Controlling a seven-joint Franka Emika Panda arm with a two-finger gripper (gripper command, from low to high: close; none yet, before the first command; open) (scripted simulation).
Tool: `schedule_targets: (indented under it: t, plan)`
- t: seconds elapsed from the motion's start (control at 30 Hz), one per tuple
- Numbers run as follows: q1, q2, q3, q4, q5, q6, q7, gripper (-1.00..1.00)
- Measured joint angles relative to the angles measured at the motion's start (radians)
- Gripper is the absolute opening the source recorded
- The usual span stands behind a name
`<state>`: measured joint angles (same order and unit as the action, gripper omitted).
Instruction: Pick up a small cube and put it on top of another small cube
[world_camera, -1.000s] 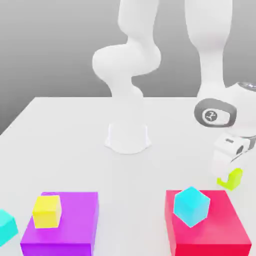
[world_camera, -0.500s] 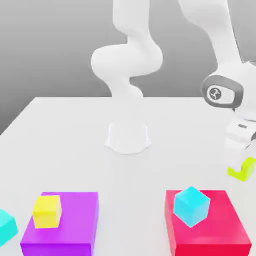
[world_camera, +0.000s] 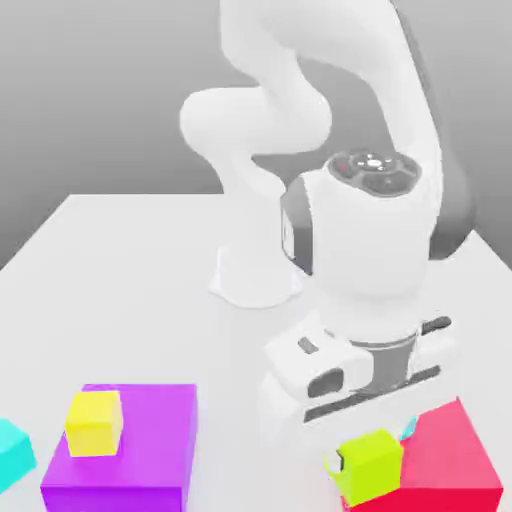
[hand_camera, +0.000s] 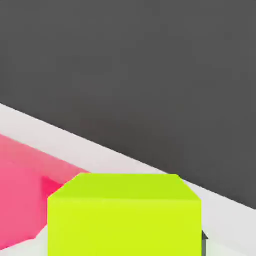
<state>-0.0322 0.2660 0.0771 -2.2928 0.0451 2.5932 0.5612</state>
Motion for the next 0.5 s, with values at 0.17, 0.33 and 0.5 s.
schedule_targets:
  t: [0.17, 0.33, 0.5]
  plan:
    - [-0.116, -0.006, -0.115, 0.016, 0.031, -0.031, 0.027, -1.0]
    - [-0.219, -0.025, -0.256, 0.005, 0.057, -0.058, 0.171, -1.0]
    - [-0.319, 0.115, -0.326, 0.028, 0.149, 0.035, 0.257, 1.0]
